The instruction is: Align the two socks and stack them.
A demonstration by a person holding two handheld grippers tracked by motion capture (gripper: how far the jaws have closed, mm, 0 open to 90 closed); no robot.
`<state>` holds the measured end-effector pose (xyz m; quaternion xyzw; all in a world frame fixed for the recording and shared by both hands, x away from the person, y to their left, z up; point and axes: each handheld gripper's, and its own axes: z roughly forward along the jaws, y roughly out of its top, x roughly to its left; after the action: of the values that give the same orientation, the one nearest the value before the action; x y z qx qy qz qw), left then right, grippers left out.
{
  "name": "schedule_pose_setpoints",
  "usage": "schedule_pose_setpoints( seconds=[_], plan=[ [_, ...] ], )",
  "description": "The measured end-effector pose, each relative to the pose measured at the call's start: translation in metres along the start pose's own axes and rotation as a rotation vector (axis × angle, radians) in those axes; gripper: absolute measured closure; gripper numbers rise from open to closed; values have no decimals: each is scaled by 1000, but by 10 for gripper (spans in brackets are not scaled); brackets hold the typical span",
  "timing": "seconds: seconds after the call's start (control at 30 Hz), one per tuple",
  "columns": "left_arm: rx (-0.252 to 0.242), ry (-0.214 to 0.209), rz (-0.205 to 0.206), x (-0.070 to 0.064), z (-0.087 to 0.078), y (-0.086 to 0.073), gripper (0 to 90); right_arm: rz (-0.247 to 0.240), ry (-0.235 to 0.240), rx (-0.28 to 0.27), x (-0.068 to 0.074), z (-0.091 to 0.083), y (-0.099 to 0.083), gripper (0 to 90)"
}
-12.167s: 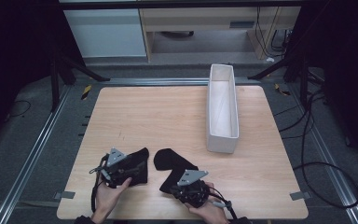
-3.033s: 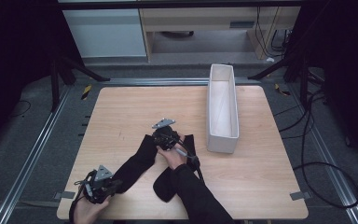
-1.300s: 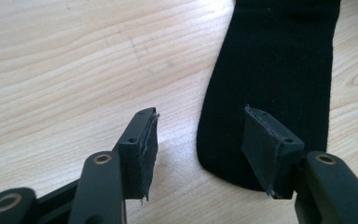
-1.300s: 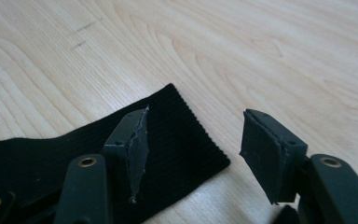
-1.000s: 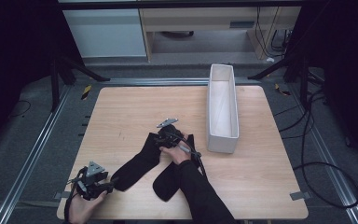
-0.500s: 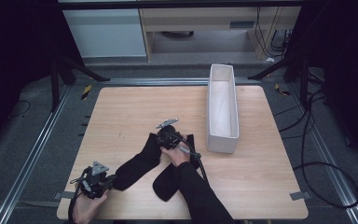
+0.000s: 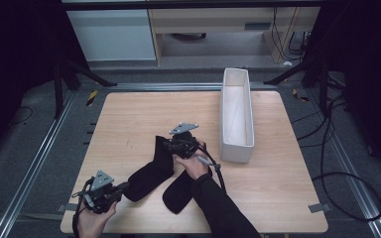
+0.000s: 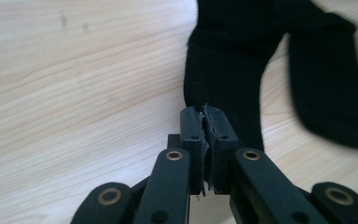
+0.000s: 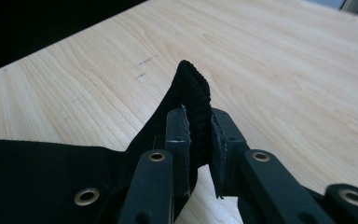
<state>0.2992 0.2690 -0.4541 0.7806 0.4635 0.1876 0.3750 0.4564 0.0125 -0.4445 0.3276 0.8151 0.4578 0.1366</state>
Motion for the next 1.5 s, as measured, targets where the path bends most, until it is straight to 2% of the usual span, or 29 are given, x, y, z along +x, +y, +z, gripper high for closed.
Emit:
schedule_pose_setpoints(
  seconds=[0.17,0.33,0.43,0.73,0.9,1.1,1.4,1.5],
  plan=[
    [-24,-43,27,-14,-1,10,862,-6,-19,-23,-8,-22,-1,791],
    [-35,-78,30,-26,5,16,863,-7,-51,-17,-21,-40,-5,790],
    [-28,-86,48,-34,9,19,863,-9,-68,-14,-28,-50,-9,790],
    [-21,-152,89,-63,26,32,863,-27,-106,9,-39,-68,-16,789],
    [-9,-188,103,-76,35,36,863,-35,-121,28,-42,-73,-20,788],
    [18,-209,120,-87,45,34,863,-25,-136,52,-48,-76,-26,788],
    [48,-230,117,-89,49,27,862,-20,-147,69,-52,-75,-32,787],
    [71,-221,118,-86,53,23,862,-26,-154,81,-52,-70,-35,784]
  ],
)
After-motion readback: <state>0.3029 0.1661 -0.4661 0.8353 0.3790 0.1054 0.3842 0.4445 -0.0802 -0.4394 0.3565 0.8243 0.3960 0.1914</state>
